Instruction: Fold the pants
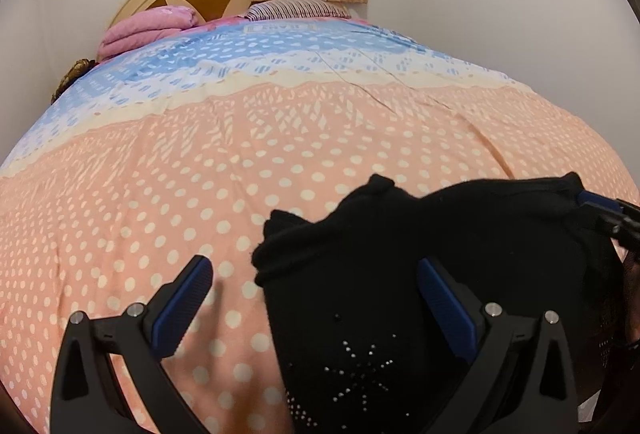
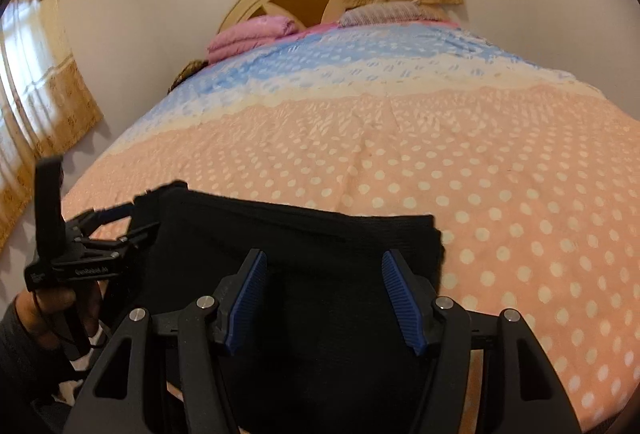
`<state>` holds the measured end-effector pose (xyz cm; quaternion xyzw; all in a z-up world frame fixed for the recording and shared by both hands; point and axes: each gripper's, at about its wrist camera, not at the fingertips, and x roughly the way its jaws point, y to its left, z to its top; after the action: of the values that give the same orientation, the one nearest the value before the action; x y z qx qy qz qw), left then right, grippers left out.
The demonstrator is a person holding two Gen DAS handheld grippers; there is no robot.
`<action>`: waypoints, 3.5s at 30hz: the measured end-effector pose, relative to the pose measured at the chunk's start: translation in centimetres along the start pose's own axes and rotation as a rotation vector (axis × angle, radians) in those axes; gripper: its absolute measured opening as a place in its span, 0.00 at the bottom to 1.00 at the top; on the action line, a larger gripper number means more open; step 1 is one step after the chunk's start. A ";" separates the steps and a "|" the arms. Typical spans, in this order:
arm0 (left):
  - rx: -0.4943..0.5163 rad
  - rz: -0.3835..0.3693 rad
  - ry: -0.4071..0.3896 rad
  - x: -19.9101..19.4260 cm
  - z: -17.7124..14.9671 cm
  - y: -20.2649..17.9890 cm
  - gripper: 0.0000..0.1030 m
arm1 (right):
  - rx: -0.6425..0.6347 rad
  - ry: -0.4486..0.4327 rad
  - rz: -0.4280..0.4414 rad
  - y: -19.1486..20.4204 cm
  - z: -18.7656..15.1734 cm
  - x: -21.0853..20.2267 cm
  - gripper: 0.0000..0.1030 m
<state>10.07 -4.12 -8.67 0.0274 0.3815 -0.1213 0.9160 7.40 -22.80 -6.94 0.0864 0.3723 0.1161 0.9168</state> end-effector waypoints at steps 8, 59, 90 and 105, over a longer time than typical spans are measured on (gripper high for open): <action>-0.004 -0.014 -0.010 -2.0 -0.6 -0.5 1.00 | -0.113 0.046 0.137 3.2 -4.8 -2.9 0.61; -0.087 -0.066 -0.014 -0.9 -3.9 2.4 1.00 | 0.263 0.023 0.171 -6.5 -4.0 0.1 0.56; -0.049 -0.197 -0.054 -1.1 -3.2 1.4 0.44 | 0.253 -0.027 0.190 -5.4 -4.5 0.3 0.34; -0.202 -0.345 -0.120 -4.0 -2.4 4.1 0.13 | 0.142 -0.059 0.222 -1.2 -1.7 -3.6 0.24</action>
<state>6.69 0.96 -7.68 -0.1374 0.3355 -0.2389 0.9008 3.91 -24.87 -6.03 0.1953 0.3407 0.1877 0.9003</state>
